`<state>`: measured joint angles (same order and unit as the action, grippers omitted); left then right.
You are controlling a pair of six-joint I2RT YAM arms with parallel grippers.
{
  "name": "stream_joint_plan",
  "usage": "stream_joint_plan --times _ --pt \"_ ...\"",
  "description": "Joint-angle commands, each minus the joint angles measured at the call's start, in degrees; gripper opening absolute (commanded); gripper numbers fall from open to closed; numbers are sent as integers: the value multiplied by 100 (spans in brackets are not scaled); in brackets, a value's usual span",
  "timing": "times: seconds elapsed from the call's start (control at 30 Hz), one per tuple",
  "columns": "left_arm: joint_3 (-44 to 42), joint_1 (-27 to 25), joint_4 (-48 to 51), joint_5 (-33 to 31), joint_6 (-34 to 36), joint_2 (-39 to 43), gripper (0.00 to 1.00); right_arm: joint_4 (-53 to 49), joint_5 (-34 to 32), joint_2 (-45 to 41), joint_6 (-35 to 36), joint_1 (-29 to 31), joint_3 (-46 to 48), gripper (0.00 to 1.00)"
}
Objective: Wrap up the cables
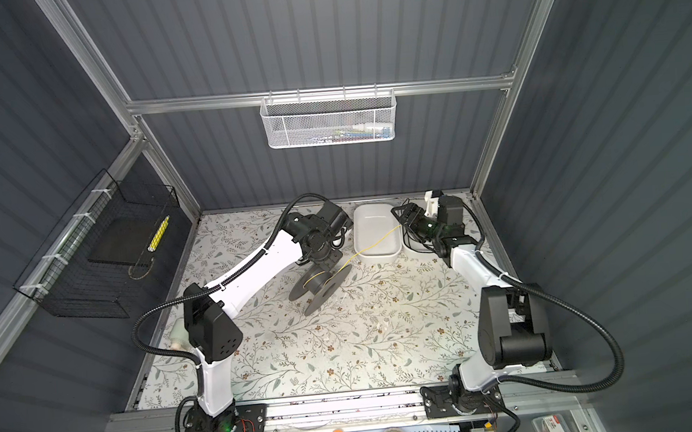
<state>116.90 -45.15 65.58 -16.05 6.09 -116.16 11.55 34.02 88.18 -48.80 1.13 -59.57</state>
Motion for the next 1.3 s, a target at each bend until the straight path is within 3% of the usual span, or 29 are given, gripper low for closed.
stream_joint_plan --times 0.0,0.23,0.53,0.67,0.77,0.9,0.97,1.13,1.27 --pt "484 57 352 -37 126 -227 0 -273 133 -285 234 2 -122 80" --pt "725 167 379 122 121 -412 0 -1002 -175 -477 654 -97 -87 84" --pt "286 164 45 342 90 -139 0 -166 689 -297 -90 -543 197 85" --pt "218 164 -45 342 80 -96 0 -90 717 -415 -288 -552 210 83" --pt "170 166 -89 328 95 -69 0 -64 589 -512 -405 -542 243 64" --pt "21 164 -198 345 94 -4 0 8 440 -674 -561 -543 323 18" --pt "-14 173 -189 336 95 -11 0 83 450 -722 -668 -548 315 4" --pt "-143 178 -209 326 101 124 0 65 270 -992 -804 -557 354 0" --pt "-481 174 -224 578 164 448 0 -307 -17 -954 -488 -551 -38 0"
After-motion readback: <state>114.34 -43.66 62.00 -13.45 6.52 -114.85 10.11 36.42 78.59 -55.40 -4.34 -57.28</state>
